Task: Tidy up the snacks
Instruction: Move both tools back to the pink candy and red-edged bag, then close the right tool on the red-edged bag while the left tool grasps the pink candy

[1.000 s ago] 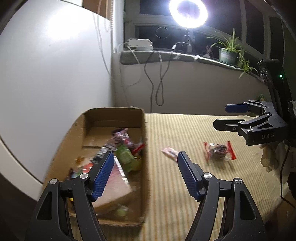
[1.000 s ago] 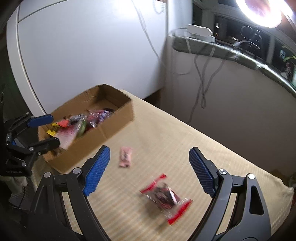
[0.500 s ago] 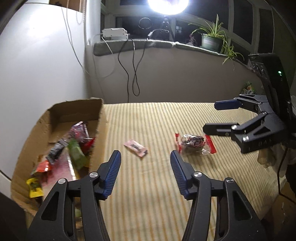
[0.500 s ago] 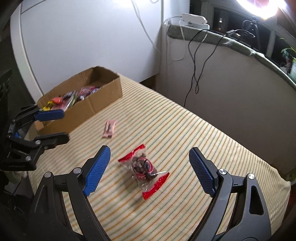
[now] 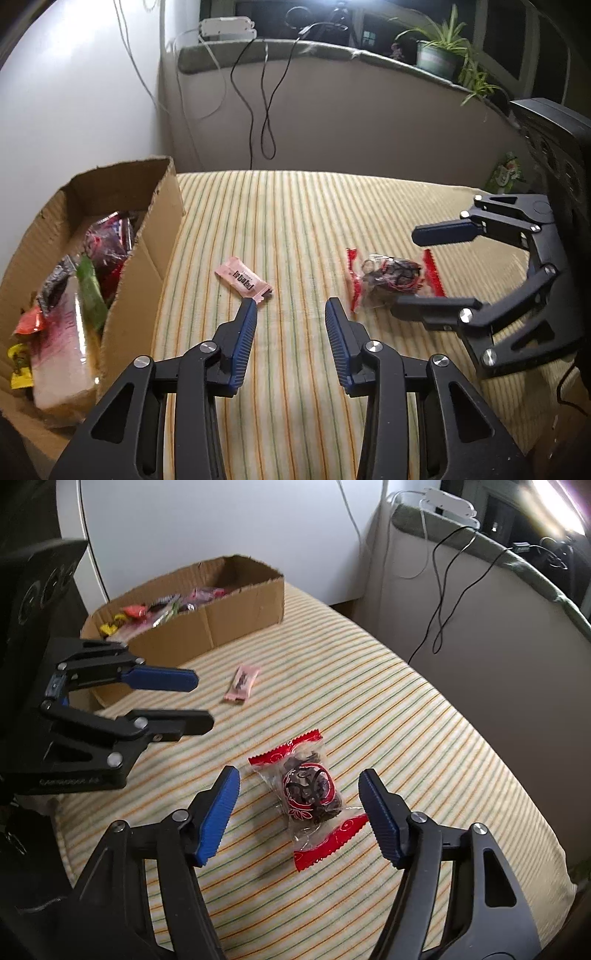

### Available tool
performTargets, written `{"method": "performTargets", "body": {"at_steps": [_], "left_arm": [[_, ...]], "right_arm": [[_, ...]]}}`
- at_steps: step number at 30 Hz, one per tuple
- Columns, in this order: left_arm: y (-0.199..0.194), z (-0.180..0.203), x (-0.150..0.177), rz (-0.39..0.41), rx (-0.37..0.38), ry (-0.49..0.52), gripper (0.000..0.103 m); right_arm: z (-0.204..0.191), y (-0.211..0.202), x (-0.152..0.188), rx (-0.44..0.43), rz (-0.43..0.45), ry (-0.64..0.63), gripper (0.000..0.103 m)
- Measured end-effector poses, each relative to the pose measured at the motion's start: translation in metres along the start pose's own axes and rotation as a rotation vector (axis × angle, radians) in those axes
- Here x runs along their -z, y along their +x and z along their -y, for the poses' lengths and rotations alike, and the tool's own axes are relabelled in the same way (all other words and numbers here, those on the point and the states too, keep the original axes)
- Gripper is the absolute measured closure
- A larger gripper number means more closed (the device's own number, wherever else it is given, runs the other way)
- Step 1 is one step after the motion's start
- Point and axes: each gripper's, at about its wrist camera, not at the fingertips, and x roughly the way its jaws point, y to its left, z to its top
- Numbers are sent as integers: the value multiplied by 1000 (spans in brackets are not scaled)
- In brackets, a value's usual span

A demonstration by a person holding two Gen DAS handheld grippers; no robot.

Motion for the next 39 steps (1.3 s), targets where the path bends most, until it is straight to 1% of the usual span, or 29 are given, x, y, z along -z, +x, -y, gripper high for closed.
{"method": "performTargets", "body": {"at_steps": [4, 6, 8, 9, 11, 16, 19, 21, 25, 29, 31, 35, 39], "left_arm": [[12, -3, 0, -26, -21, -22, 66], [18, -4, -1, -35, -32, -29, 66], [23, -5, -2, -44, -42, -35, 66], [25, -5, -2, -49, -46, -38, 66], [29, -5, -3, -55, -52, -44, 66], [39, -9, -8, -70, -65, -69, 66], [45, -9, -12, -72, -68, -76, 66], [48, -10, -16, -73, -70, -79, 66], [53, -10, -20, -73, -75, -78, 66], [51, -4, -19, -71, -82, -59, 66], [51, -3, -20, -69, -82, -54, 68], [49, 6, -19, -66, -82, -22, 83], [47, 11, -19, -63, -88, -5, 84]], "right_arm": [[-1, 10, 0, -6, -17, -32, 34], [-1, 14, -1, -13, -22, -42, 36], [-1, 19, -2, -10, -29, -50, 42], [0, 20, -1, -7, -32, -50, 43], [2, 24, -1, -6, -38, -42, 45], [11, 28, 2, 0, -45, -21, 46], [17, 30, 4, 0, -51, -10, 50], [21, 31, 7, -4, -53, 1, 51], [26, 32, 8, -8, -50, 15, 54], [26, 32, 9, -10, -46, 21, 54], [27, 31, 10, -10, -45, 25, 54], [27, 31, 9, -6, -43, 36, 56], [26, 31, 8, 3, -41, 42, 57]]}}
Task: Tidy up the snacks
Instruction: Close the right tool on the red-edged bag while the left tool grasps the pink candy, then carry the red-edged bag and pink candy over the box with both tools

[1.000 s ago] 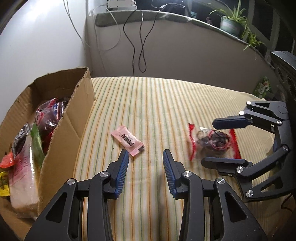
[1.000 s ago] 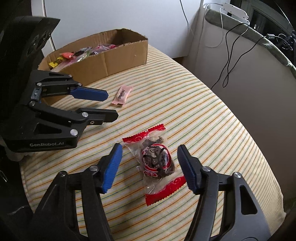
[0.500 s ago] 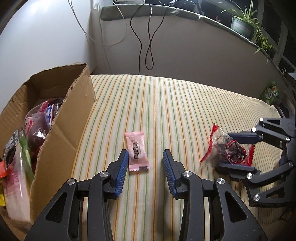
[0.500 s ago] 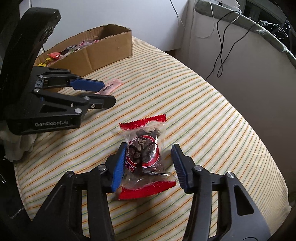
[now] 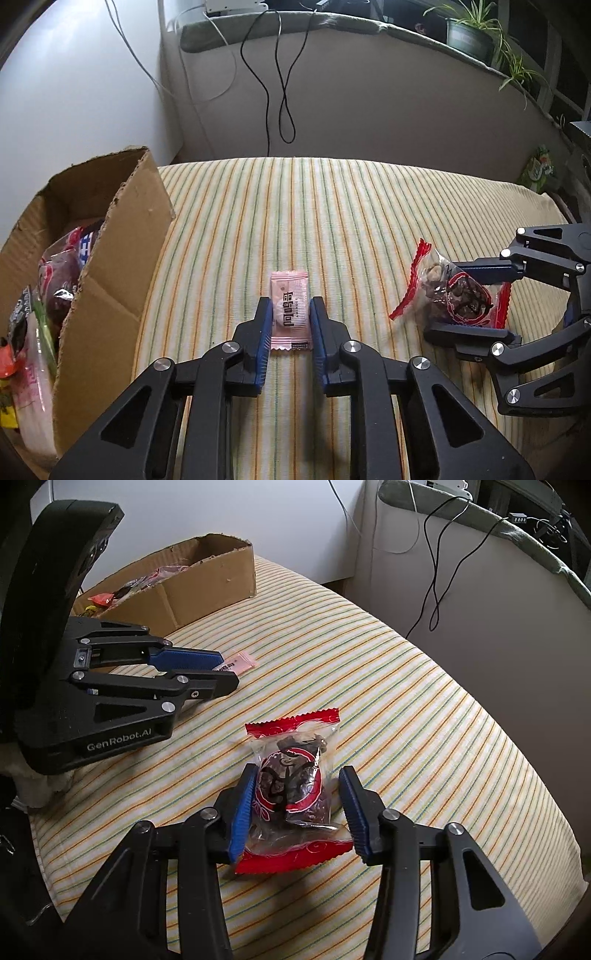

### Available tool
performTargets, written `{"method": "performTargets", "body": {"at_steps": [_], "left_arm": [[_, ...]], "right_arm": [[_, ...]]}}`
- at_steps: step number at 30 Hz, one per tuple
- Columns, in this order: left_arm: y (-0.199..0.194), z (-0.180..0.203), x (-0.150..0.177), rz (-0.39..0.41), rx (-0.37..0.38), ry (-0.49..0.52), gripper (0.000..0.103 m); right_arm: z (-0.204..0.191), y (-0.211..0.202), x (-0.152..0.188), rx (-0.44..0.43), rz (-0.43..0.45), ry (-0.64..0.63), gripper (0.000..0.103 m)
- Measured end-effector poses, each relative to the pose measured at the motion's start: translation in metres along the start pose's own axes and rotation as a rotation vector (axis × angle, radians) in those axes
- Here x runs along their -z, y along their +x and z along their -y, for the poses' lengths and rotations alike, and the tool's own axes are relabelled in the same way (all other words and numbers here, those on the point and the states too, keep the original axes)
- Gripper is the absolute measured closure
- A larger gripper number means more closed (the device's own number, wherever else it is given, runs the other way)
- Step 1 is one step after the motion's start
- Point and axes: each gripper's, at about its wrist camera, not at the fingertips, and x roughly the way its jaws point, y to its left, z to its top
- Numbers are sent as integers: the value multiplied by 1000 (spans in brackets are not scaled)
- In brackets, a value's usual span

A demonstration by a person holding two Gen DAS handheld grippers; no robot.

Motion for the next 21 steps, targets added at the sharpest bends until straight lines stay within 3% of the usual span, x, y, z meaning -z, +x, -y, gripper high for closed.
{"method": "performTargets", "body": {"at_steps": [9, 21], "left_arm": [[-15, 1, 4, 14, 34, -5, 84], [-66, -5, 12, 107, 62, 1, 84]], "right_arm": [[0, -16, 0, 9, 32, 42, 60], [-16, -47, -3, 32, 86, 64, 61]]}}
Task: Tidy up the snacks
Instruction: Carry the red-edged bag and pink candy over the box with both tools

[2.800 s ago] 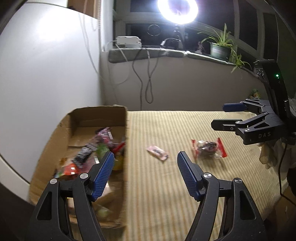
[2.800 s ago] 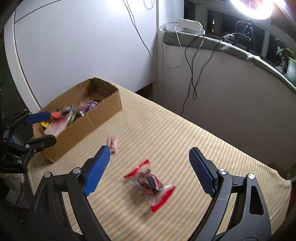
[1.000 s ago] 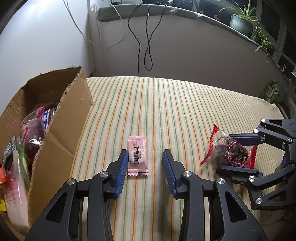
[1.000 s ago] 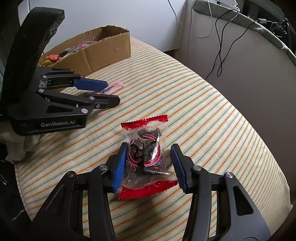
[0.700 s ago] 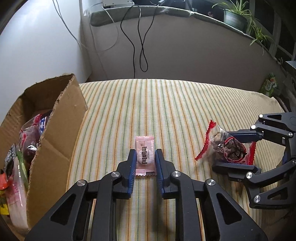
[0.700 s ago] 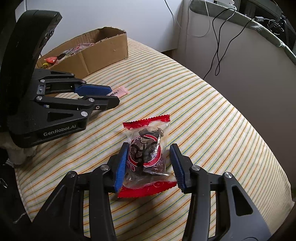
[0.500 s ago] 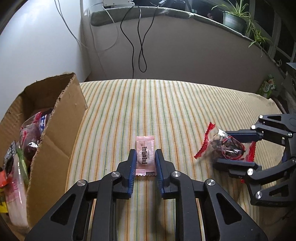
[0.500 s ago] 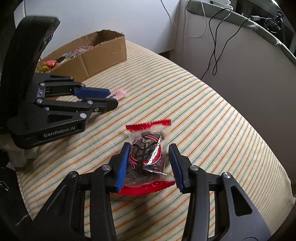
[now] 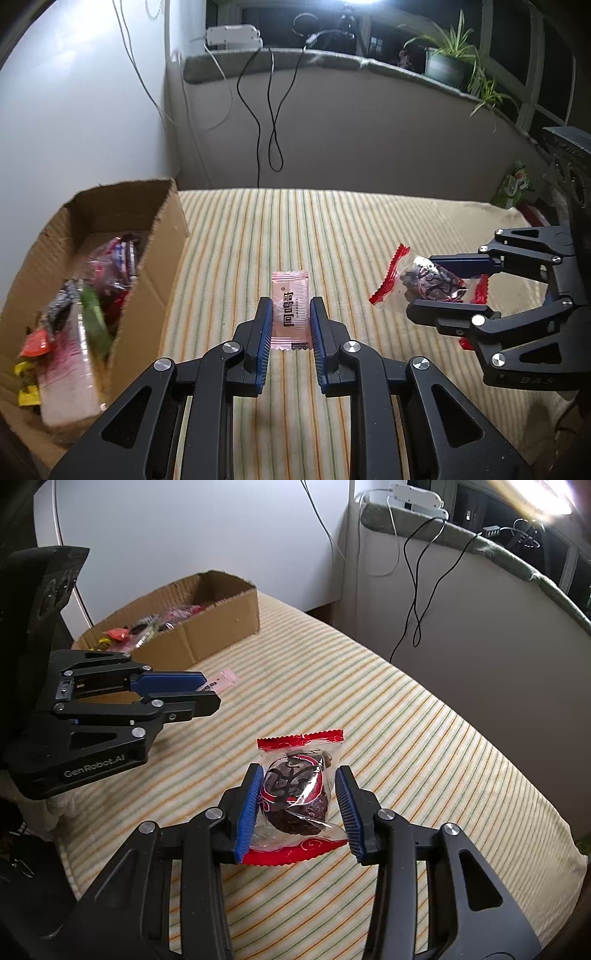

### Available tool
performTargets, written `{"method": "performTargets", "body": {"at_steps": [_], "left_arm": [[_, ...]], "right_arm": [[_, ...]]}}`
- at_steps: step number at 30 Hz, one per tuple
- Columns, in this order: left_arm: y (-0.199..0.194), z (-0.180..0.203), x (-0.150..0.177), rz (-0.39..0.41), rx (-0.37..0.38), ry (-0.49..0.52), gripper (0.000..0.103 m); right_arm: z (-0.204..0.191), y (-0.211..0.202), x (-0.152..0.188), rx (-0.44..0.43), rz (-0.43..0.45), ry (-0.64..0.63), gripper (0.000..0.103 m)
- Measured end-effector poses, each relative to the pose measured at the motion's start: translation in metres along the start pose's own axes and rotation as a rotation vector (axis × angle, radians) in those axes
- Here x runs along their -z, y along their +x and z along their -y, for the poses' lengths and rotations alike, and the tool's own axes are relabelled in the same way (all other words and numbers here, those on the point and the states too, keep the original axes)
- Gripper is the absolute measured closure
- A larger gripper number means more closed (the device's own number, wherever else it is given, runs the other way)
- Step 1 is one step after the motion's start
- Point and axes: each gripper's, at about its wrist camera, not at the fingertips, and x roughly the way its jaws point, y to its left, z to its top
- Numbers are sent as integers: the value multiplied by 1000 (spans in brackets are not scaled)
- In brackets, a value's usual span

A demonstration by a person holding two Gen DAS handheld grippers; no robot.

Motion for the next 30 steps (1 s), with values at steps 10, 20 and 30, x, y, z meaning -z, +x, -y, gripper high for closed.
{"method": "performTargets", "body": {"at_steps": [10, 20, 30], "left_arm": [[-37, -18, 2, 86, -8, -4, 84], [-65, -66, 10, 131, -78, -58, 84], [-77, -125, 22, 130, -167, -141, 84]], "right_arm": [[-28, -23, -18, -1, 70, -2, 61], [-80, -13, -60, -63, 116, -38, 61], [-132, 26, -109, -131, 113, -93, 61]]}}
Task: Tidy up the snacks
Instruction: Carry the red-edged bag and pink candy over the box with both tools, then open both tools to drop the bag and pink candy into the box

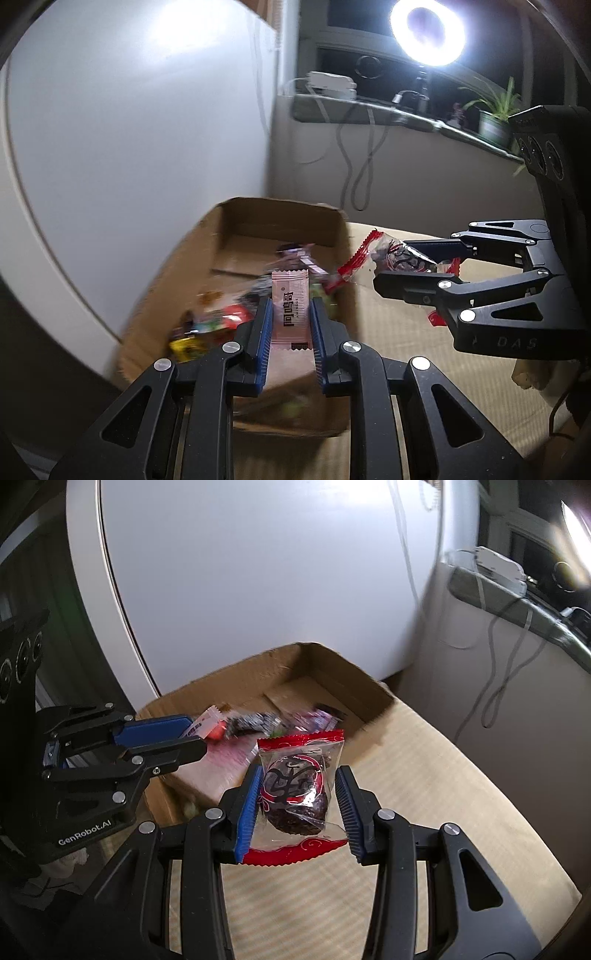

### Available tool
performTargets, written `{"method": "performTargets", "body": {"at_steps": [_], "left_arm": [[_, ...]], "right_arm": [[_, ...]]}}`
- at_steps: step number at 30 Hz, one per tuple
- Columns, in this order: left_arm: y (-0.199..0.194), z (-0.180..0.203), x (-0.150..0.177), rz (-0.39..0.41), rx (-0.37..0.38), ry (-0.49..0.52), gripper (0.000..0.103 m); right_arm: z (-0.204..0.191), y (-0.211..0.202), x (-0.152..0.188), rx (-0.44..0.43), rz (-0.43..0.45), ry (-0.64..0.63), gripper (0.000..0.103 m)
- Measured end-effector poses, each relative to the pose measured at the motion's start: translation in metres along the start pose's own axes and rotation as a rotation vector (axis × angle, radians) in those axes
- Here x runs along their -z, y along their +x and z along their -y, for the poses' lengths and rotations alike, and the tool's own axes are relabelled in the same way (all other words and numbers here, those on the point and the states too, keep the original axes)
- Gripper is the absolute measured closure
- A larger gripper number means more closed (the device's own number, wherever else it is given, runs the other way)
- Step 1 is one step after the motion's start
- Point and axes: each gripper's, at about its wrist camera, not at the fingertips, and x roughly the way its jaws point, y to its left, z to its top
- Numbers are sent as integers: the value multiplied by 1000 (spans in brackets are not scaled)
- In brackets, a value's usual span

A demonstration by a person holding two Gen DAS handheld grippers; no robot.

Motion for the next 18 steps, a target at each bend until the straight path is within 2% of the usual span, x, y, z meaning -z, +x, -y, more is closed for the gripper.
{"method": "performTargets", "body": {"at_steps": [10, 12, 13, 14, 18], "left_arm": [[2, -27, 0, 8, -58, -32, 84], [3, -29, 0, 10, -67, -35, 81], [3, -30, 0, 11, -72, -38, 79], [3, -31, 0, 12, -73, -40, 76], [1, -34, 0, 19, -80, -45, 75]], "right_arm": [[-23, 34, -25, -32, -5, -34, 59], [-22, 33, -25, -33, -5, -31, 50], [-22, 33, -26, -33, 0, -28, 41], [-22, 33, -27, -28, 8, -24, 37], [-19, 29, -26, -27, 17, -15, 37]]}}
